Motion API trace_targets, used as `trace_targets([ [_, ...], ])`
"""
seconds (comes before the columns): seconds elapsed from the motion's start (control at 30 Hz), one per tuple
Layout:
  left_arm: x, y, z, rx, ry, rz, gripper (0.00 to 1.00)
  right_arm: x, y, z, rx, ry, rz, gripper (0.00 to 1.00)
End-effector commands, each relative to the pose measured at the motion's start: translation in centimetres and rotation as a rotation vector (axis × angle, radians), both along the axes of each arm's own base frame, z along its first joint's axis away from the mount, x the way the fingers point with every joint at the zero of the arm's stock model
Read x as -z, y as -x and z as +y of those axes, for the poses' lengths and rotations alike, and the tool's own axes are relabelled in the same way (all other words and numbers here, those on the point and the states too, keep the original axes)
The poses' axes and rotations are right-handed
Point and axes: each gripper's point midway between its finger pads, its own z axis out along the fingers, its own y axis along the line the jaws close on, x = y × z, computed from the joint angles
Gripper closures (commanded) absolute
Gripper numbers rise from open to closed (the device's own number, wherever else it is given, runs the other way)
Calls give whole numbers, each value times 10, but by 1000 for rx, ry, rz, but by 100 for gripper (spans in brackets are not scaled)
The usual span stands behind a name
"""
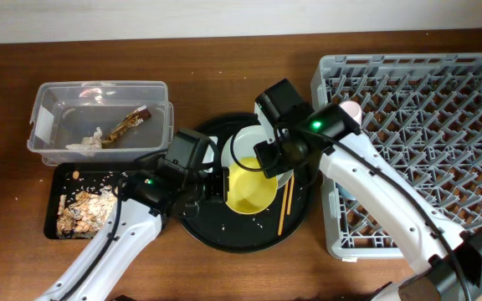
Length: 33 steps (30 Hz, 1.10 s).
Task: Sort waste into correct bins and load items into the dishwasher rack
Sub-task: 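Grasp the yellow bowl with the right gripper from the left gripper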
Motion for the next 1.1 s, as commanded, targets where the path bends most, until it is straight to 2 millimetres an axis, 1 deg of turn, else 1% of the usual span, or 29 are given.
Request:
trace_targets([
  [0.0, -15, -12, 8, -49, -39, -64, 100, 11, 3, -2, 4, 33, 26, 67],
  [0.1, -15, -12, 8, -49, -41, -62, 100, 13, 4, -3, 3, 39, 35, 74],
  [0.23, -14, -12, 9, -50, -49, -61, 100, 13, 5, -3, 3, 40, 41, 75],
  [0.37, -15, -12, 9, -50, -47, -66, 100, 15, 11, -1, -6, 35, 67, 76],
  [0.5, -15, -13, 9, -50, -45, -68, 100, 21, 17, 1, -20, 42, 80, 75],
  [0.6, -15, -13, 9, -50, -45, -68, 100, 28, 21, -1, -21, 55, 98, 78],
  [0.77, -15, -13, 9, -50, -45, -68, 100, 30, 20, 0, -22, 50, 92, 80],
  [0.87, -15, -13, 9, -50, -46, -66, 100, 28, 15, 5, -23, 28, 72, 85],
  [0.93, -15, -12, 9, -50, -47, -65, 100, 28, 14, 5, -23, 26, 70, 91],
  [0.97, -15, -12, 9, -50, -47, -65, 100, 28, 14, 5, -23, 27, 71, 96],
  [1.07, -15, -12, 9, -49, -47, -64, 99, 28, 16, 4, -23, 31, 77, 96],
])
